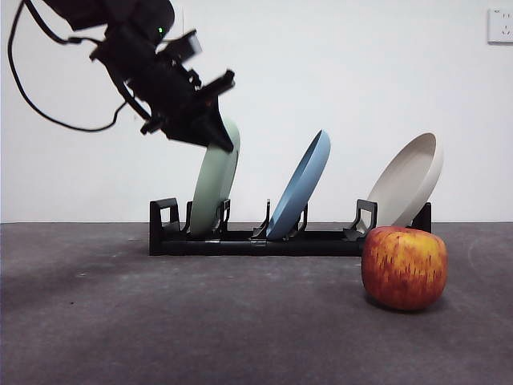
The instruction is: Take the green plate from the plate rack,put the plate on the table,take the apple from the table,put the apple in the plate
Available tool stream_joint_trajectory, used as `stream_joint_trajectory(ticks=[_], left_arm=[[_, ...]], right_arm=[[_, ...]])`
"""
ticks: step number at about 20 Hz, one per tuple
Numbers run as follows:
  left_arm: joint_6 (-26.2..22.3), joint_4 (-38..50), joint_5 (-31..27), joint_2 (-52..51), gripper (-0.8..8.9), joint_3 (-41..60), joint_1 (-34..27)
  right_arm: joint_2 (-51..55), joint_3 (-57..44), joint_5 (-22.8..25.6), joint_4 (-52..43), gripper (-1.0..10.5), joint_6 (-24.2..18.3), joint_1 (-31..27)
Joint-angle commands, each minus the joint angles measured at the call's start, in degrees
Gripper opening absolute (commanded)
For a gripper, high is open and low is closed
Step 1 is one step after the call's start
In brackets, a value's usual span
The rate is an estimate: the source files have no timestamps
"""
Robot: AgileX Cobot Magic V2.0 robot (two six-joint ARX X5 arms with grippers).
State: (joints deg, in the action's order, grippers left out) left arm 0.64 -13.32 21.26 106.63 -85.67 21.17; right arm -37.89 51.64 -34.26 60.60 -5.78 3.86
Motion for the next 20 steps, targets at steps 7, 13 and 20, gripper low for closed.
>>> stream_joint_trajectory(ticks=[7, 13, 20], left_arm=[[-1.1, -6.6, 1.3, -12.4, -0.08, 0.0, 0.7], [-11.8, -25.5, -9.7, -25.0, -0.08, 0.0, 8.8], [-15.3, -41.9, -31.2, -26.4, -0.06, 1.8, 26.7]], right_arm=[[0.0, 0.1, 0.1, -0.1, 6.5, 0.3, 0.1], [0.0, 0.1, 0.1, -0.1, 6.5, 0.3, 0.1], [0.0, 0.1, 0.0, -0.1, 6.5, 0.3, 0.1]])
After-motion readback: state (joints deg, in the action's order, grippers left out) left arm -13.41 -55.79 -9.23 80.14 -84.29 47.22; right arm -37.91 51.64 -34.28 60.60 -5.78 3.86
